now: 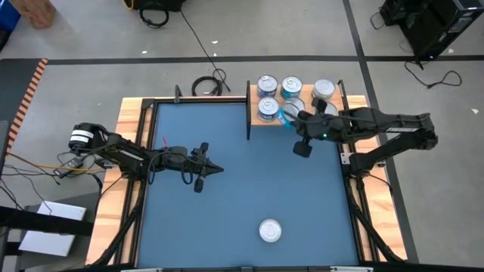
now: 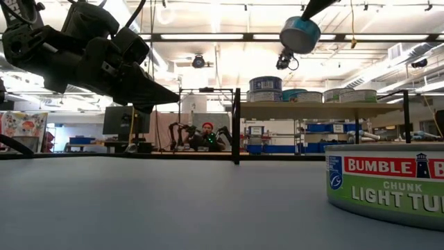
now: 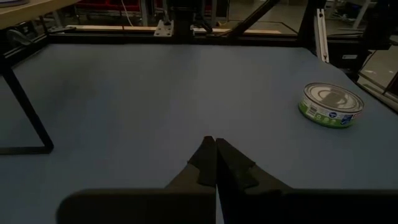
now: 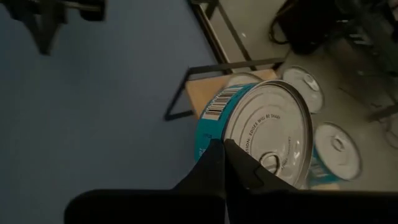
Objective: Stack canned seafood by type on shelf
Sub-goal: Stack the light blue tuna can on top of the light blue tuna can on the shelf
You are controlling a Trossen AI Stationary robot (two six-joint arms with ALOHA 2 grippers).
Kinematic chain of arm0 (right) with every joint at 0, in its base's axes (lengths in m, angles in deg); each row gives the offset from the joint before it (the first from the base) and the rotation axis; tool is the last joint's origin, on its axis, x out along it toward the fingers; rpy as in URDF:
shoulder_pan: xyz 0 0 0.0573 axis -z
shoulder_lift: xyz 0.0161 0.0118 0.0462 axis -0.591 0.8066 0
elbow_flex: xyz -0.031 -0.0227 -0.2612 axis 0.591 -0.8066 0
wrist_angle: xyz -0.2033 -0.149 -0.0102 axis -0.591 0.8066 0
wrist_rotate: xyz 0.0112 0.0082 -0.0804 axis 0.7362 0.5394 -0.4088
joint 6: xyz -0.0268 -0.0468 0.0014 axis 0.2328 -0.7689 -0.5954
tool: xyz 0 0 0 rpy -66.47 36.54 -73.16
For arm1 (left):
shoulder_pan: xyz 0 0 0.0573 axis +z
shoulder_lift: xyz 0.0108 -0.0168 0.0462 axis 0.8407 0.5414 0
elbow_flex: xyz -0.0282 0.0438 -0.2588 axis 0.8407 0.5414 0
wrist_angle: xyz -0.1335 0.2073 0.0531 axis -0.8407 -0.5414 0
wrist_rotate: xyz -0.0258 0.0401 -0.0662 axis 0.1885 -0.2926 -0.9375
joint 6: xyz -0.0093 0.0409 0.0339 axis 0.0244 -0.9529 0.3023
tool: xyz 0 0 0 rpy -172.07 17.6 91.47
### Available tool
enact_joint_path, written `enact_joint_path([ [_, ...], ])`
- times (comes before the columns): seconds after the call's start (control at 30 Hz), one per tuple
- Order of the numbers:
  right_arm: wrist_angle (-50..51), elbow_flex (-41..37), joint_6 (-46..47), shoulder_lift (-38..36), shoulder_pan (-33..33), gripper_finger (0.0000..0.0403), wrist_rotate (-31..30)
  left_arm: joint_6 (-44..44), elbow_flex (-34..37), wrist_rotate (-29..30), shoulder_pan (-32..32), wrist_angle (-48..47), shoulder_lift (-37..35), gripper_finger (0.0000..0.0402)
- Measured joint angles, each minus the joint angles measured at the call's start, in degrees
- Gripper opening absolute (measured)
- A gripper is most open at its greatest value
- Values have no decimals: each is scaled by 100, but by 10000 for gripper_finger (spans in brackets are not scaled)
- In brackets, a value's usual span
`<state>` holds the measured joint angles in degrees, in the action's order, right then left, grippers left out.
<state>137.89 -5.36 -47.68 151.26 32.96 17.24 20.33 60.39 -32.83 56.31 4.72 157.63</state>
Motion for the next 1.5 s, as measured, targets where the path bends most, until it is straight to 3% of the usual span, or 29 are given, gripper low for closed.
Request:
enact_joint_path([
  [0.67,110,0,-2006,933,1444,0,-163,-7,-2,2,0,-24,2,1],
  [1.07,634,0,-2022,1273,1955,0,-329,-13,-2,10,-2,-35,2,1],
  [1.5,671,0,-2069,1278,2356,0,303,-7,-2,15,-1,-35,2,1],
])
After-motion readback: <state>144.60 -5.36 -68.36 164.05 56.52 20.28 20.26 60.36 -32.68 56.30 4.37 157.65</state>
